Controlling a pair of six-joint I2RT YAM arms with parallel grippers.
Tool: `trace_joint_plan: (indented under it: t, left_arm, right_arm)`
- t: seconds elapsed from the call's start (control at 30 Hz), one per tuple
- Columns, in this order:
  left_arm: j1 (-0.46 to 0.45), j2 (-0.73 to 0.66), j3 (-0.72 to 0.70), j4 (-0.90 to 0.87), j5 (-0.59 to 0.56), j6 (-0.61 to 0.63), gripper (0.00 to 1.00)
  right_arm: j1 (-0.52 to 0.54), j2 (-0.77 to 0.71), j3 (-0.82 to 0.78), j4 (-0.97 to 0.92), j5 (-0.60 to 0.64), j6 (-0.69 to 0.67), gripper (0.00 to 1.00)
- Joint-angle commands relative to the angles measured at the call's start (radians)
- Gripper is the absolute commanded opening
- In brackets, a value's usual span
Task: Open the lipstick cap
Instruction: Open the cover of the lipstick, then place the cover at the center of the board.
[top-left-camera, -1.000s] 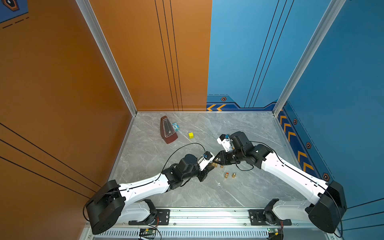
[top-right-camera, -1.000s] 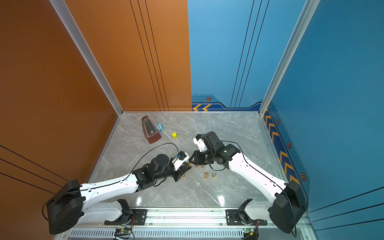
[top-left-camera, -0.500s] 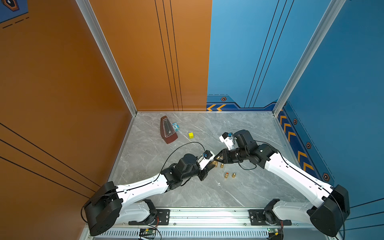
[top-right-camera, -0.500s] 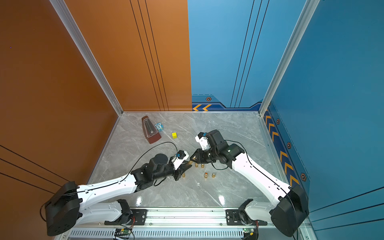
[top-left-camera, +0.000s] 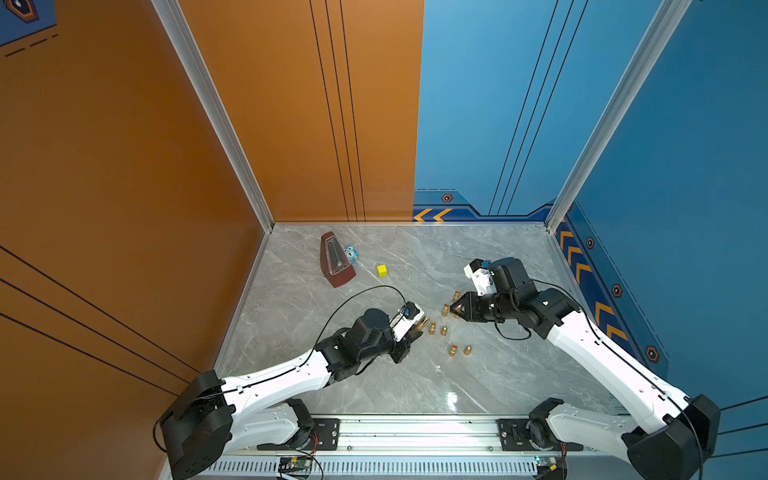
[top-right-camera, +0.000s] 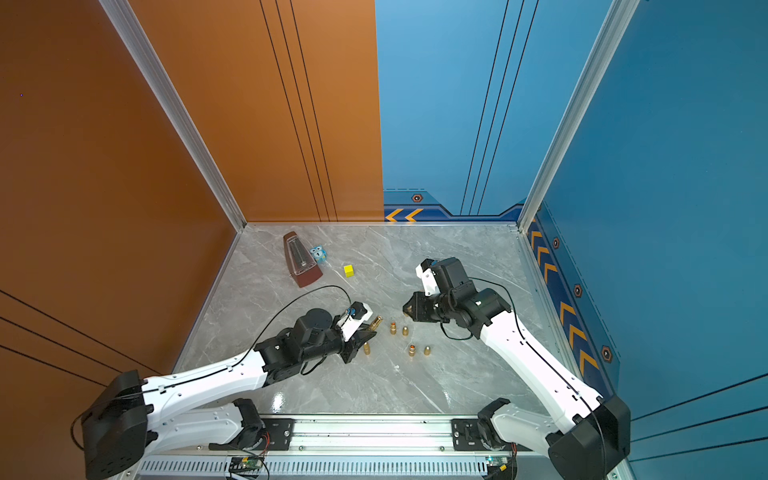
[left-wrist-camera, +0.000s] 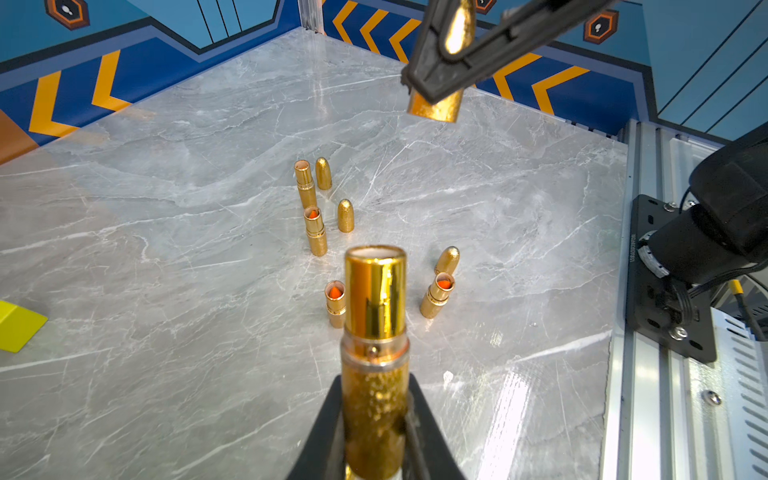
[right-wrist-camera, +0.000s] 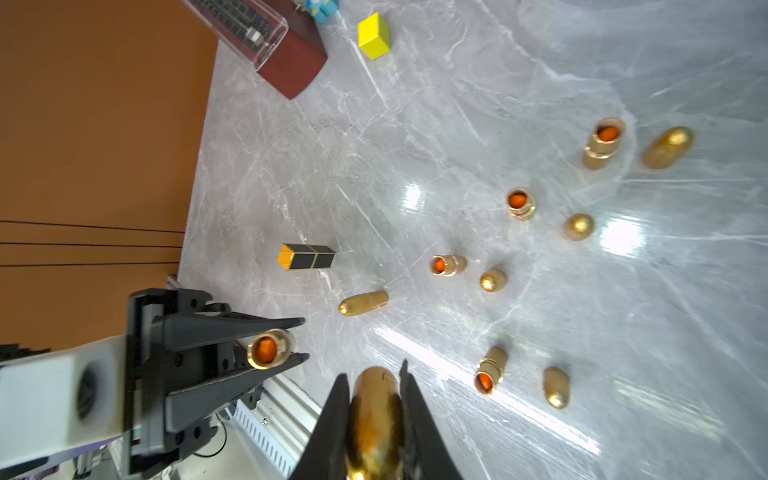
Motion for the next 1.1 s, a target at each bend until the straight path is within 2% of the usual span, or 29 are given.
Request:
trace_joint_plan:
  t: [0.0, 0.17, 0.27, 0.6, 1.07]
  left_arm:
    - [0.003, -0.012, -0.003, -0.01, -0.009, -0.004, 0.0]
    - [-0.005, 0.011, 0.011, 0.028, 0.006, -0.026, 0.0]
    - [-0.013, 0.02, 0.007, 0.063, 0.006, -0.033, 0.0]
    - [-0.027, 0.067, 0.02, 0.093, 0.003, -0.037, 0.0]
    - [-0.035, 0.074, 0.018, 0.1, -0.008, -0.034, 0.0]
  right_arm:
    - [-0.028, -0.033, -0.055, -0.106, 0.191, -0.002, 0.19]
    - [-0.072, -0.077, -0.173, -0.114, 0.336, 0.046, 0.19]
    - [-0.11, -0.08, -0.229, -0.113, 0.375, 0.064, 0.21]
    - [-0.187, -0.062, -0.42, 0.047, 0.372, 0.129, 0.21]
    - [-0.21, 0.07, -0.496, 0.198, 0.32, 0.155, 0.21]
